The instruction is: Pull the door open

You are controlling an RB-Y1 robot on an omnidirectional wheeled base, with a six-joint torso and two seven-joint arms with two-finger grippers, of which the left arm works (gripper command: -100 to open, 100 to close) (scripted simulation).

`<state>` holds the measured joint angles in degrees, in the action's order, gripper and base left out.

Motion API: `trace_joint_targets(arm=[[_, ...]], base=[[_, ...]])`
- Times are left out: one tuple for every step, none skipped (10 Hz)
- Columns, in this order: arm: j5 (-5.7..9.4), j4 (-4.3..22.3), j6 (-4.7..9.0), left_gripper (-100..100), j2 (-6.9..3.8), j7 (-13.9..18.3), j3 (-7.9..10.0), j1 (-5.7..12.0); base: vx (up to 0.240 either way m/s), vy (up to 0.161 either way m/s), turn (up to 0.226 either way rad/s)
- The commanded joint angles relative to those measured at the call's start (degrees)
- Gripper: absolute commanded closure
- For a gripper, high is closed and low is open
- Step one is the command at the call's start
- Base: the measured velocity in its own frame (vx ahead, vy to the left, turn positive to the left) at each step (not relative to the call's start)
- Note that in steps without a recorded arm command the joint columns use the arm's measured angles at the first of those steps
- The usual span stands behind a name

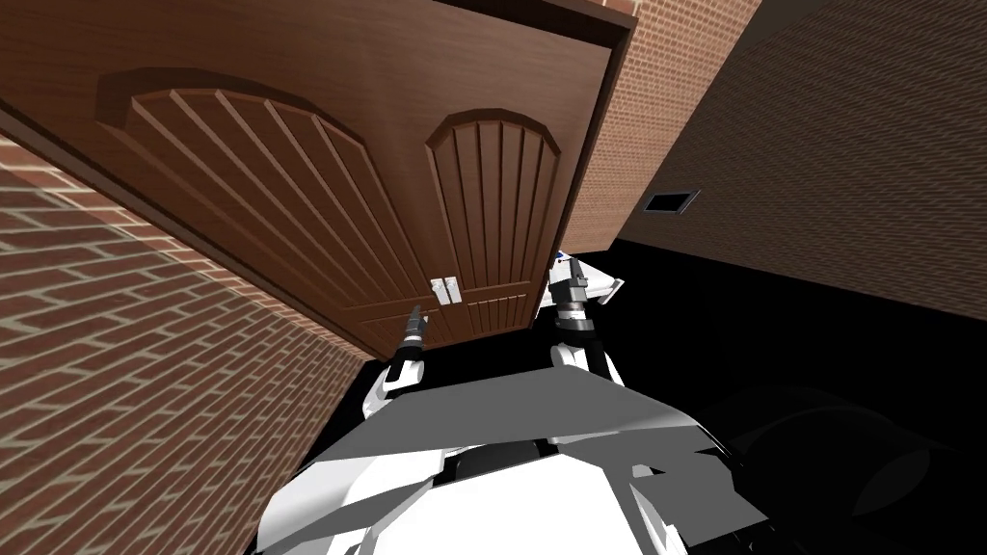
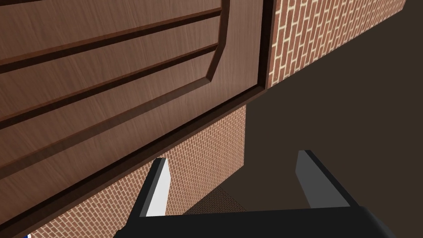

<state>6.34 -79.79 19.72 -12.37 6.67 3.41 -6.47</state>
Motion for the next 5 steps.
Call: trace_joint_targets(arm=[[0.01,2.1,-0.98,-100,-0.30,0.3,0.13,0.89],[0.04,3.2,-1.32,-100,-0.51,0.4,0.19,1.46],[0.07,4.4,-1.69,-100,-0.73,0.6,0.24,2.12],[0.10,4.0,-1.22,-100,-0.76,0.6,0.21,1.88],[0.49,5.2,-1.28,-100,-1.95,0.8,1.97,0.90]], base=[[0.166,0.019,-0.106],[0.182,0.035,-0.067],[0.184,0.016,-0.069],[0.081,0.004,-0.013],[-0.004,0.033,0.108]])
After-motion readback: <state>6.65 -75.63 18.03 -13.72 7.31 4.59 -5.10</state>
